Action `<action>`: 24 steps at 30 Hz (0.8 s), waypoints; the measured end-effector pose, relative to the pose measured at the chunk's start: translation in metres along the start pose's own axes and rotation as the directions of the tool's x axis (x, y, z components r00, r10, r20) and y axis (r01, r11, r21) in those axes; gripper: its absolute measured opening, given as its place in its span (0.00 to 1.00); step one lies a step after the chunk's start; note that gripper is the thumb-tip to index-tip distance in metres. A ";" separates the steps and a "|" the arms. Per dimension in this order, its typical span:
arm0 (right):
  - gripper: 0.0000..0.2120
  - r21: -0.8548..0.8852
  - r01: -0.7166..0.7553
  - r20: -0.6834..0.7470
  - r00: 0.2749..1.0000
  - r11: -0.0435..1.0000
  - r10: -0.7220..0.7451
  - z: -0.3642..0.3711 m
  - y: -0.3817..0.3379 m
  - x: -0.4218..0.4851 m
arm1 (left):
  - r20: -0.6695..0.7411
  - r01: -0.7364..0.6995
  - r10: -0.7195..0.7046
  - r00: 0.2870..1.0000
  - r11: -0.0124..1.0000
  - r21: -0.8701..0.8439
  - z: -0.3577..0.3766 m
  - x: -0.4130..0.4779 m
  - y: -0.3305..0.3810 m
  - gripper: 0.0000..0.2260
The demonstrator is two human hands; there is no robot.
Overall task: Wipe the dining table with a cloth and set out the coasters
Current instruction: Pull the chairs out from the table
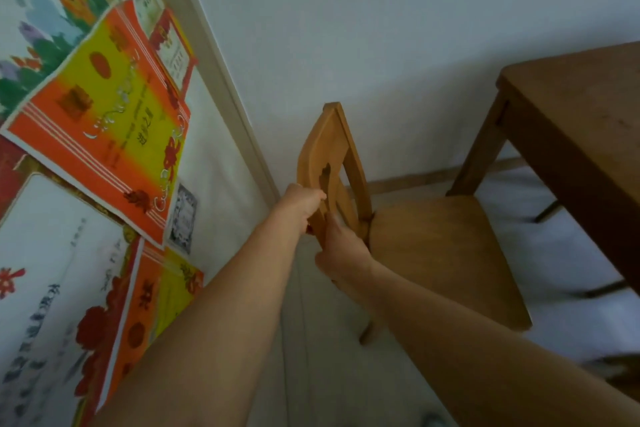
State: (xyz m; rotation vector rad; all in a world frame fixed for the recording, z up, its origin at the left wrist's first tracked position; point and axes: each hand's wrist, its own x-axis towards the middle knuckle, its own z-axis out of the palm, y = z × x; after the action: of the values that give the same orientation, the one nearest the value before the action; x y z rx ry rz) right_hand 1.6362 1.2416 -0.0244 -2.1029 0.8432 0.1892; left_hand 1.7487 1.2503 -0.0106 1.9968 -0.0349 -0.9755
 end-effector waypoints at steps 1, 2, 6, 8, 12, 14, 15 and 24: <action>0.28 0.012 0.016 -0.007 1.000 1.000 -0.016 0.000 0.001 0.001 | 0.003 0.001 -0.001 1.000 1.000 -0.009 0.000 0.003 -0.003 0.09; 0.30 0.029 0.022 -0.005 1.000 0.999 -0.021 -0.001 0.001 -0.001 | 0.010 0.001 -0.001 1.000 1.000 -0.020 0.001 0.006 -0.006 0.11; 0.31 0.049 0.012 0.012 1.000 0.999 -0.013 -0.005 0.012 -0.010 | 0.062 0.046 -0.041 0.997 0.996 -0.077 0.007 0.008 -0.015 0.16; 0.31 0.037 0.027 0.034 0.999 0.999 -0.028 -0.011 0.022 -0.019 | 0.136 0.121 -0.104 0.985 0.986 -0.118 0.013 0.007 -0.019 0.13; 0.35 -0.025 0.018 0.082 0.996 1.000 -0.016 -0.035 0.051 -0.039 | 0.203 0.145 -0.116 0.972 0.980 -0.137 0.042 -0.003 -0.032 0.03; 0.34 -0.049 0.008 0.076 0.997 0.999 -0.005 -0.049 0.072 -0.049 | 0.205 0.119 -0.088 0.975 0.982 -0.146 0.064 -0.009 -0.036 0.03; 0.33 -0.062 0.006 0.066 0.998 0.998 -0.002 -0.056 0.082 -0.055 | 0.208 0.111 -0.077 0.975 0.982 -0.153 0.075 -0.012 -0.038 0.05; 0.22 -0.188 -0.031 -0.030 0.999 0.982 0.026 -0.114 0.150 -0.080 | 0.309 0.104 -0.032 0.950 0.971 -0.217 0.165 -0.024 -0.030 0.32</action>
State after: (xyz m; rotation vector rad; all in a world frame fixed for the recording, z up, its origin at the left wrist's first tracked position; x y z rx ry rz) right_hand 1.4629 1.1323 -0.0173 -2.2747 0.9025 0.2644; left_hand 1.6156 1.1616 -0.0662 1.6310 -0.0202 -1.2663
